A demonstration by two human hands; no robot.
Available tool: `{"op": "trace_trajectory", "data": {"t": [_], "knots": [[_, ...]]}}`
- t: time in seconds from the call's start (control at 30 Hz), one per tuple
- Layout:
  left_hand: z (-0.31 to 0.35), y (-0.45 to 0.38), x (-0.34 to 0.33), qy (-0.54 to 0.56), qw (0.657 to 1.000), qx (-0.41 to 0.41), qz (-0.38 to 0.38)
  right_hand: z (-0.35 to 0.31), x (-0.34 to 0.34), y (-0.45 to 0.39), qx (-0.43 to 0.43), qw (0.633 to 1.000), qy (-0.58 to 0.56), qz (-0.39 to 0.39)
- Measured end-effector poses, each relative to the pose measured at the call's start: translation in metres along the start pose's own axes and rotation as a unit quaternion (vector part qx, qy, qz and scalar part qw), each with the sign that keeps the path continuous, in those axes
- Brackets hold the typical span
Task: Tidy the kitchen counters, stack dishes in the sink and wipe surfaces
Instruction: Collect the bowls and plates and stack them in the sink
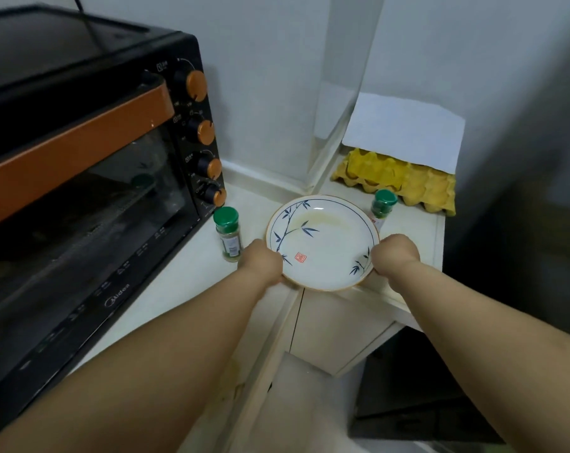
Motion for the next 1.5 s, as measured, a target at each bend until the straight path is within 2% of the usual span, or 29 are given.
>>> {"op": "trace_trajectory", "data": {"t": [0.17, 0.3, 0.5, 0.67, 0.9, 1.0, 1.13, 1.23, 1.4, 1.5], "knots": [[0.025, 0.049, 0.025, 0.013, 0.999, -0.025, 0.032, 0.002, 0.015, 0.034, 0.003, 0.999, -0.031, -0.039], [0.027, 0.095, 0.043, 0.001, 0.998, -0.039, 0.058, 0.009, 0.019, 0.066, 0.044, 0.995, -0.031, -0.087], [-0.002, 0.2, 0.063, 0.039, 0.988, 0.009, 0.147, 0.033, 0.015, 0.127, 0.107, 0.983, -0.033, -0.147], [-0.042, 0.29, 0.104, 0.068, 0.969, 0.058, 0.231, 0.039, -0.02, 0.198, 0.17, 0.956, -0.005, -0.239], [-0.103, 0.387, 0.192, -0.001, 0.939, 0.104, 0.328, 0.028, -0.093, 0.318, 0.272, 0.903, 0.099, -0.316], [-0.133, 0.42, 0.223, -0.093, 0.925, 0.164, 0.329, 0.028, -0.129, 0.358, 0.295, 0.884, 0.143, -0.334], [-0.161, 0.444, 0.243, -0.184, 0.913, 0.215, 0.294, 0.034, -0.169, 0.391, 0.307, 0.867, 0.181, -0.347], [-0.18, 0.453, 0.247, -0.209, 0.914, 0.234, 0.256, 0.044, -0.191, 0.403, 0.302, 0.862, 0.201, -0.354], [-0.188, 0.468, 0.248, -0.212, 0.907, 0.254, 0.261, 0.048, -0.206, 0.412, 0.306, 0.856, 0.209, -0.361], [-0.198, 0.472, 0.242, -0.237, 0.904, 0.268, 0.234, 0.053, -0.212, 0.418, 0.322, 0.849, 0.228, -0.351]]}}
Point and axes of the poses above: each hand's wrist, its own y-axis away from the middle knuckle, its own x-axis out of the back of the hand, z = x × y, the point moved 8 cm from there along -y, towards the middle knuckle, and after that the axes turned 14 degrees about -x, right-handed, at the moved point
